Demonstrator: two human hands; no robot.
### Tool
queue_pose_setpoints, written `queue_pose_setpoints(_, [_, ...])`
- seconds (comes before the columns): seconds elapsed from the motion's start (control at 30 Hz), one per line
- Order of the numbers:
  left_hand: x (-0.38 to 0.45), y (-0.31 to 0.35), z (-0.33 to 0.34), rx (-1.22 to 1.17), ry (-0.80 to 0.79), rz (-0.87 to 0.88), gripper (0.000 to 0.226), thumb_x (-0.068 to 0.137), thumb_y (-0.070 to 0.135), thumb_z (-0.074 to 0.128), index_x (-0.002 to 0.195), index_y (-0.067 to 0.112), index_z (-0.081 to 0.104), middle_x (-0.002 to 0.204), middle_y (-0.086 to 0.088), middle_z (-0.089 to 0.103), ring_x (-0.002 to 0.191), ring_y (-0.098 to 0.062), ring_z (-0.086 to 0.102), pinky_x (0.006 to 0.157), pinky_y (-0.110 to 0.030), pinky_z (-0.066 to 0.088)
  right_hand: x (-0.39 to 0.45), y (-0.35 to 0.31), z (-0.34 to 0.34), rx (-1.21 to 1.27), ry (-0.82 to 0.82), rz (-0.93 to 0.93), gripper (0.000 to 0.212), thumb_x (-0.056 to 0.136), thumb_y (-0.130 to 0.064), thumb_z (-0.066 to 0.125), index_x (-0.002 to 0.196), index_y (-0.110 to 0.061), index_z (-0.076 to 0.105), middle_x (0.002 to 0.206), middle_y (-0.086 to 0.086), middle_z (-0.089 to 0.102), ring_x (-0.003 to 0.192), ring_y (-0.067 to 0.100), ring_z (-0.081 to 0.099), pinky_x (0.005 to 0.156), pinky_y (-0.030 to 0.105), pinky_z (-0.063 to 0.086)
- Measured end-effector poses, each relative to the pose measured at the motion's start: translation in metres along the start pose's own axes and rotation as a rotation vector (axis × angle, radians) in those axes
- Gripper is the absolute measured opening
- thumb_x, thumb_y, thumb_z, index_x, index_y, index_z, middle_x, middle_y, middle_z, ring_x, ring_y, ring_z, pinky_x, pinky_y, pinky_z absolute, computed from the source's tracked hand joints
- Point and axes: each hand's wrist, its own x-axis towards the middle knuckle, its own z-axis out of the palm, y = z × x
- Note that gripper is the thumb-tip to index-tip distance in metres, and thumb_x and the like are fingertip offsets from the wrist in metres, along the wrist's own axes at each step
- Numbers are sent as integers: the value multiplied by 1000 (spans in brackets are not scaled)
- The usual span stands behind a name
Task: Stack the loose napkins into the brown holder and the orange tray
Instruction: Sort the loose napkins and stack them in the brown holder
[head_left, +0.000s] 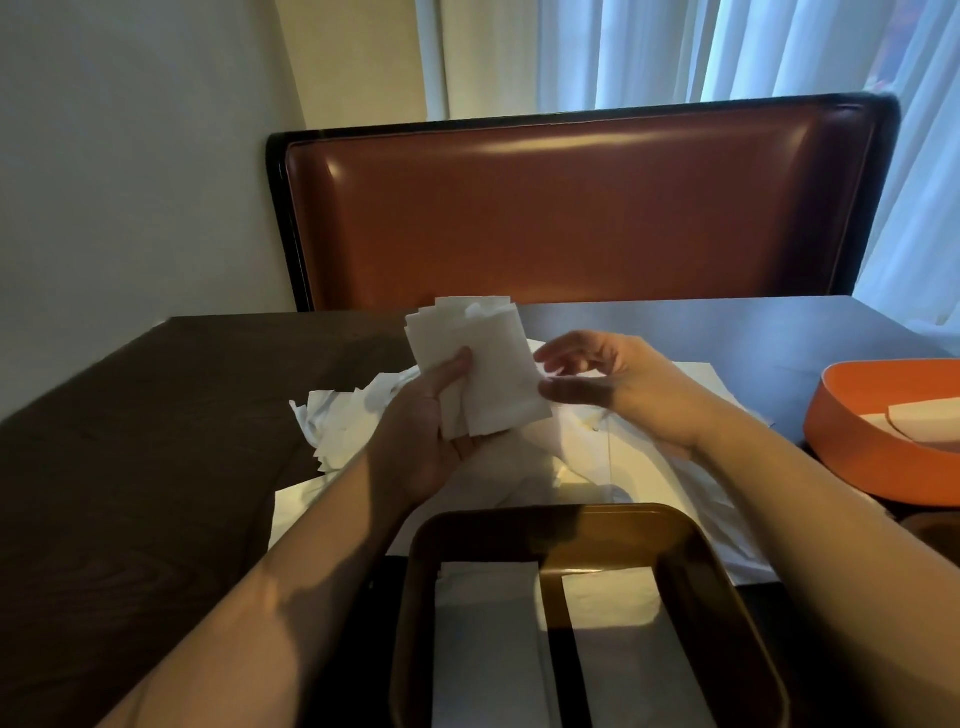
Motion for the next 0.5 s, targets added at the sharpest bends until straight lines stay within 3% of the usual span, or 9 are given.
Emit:
queue_pose_setpoints(0.1, [0,0,0,-16,-5,-5,14,99,23,50,112,18,53,108,-11,66,101,-28,66,84,-47,57,-1,-2,1,-76,-77,22,43,71,-48,70,110,-32,64,119,-16,63,113,4,57,93,23,41])
queue_pose_setpoints(0.17, [1,0,-1,-50,0,3,12,99,22,50,109,16,54,98,-9,71,97,-27,67,83,-46,56,-1,-2,2,-97,-70,32,29,78,-39,74,104,-29,68,117,-15,65,113,9,58,96,29,40])
queue_pose_setpoints(0.3, [3,1,-5,-102,3,-16,29,97,23,53,122,10,54,109,-14,71,105,-31,67,83,-45,59,-1,1,1,-101,0,-22,6,86,-31,72,92,-29,71,94,-18,71,92,1,65,79,18,44])
queue_pose_setpoints(0.4, [2,3,-5,-147,3,-17,26,96,23,54,118,9,56,99,-12,74,91,-26,71,73,-40,60,0,-1,-2,-75,82,-93,7,88,-28,69,92,-23,71,86,-14,72,83,4,66,69,9,48])
queue_pose_setpoints(0.5, [0,4,-3,-159,10,-8,20,97,23,53,112,11,58,89,-9,76,83,-24,72,71,-38,60,1,0,-2,-2,135,-105,20,88,-31,67,98,-14,71,92,-1,73,85,14,67,77,15,51])
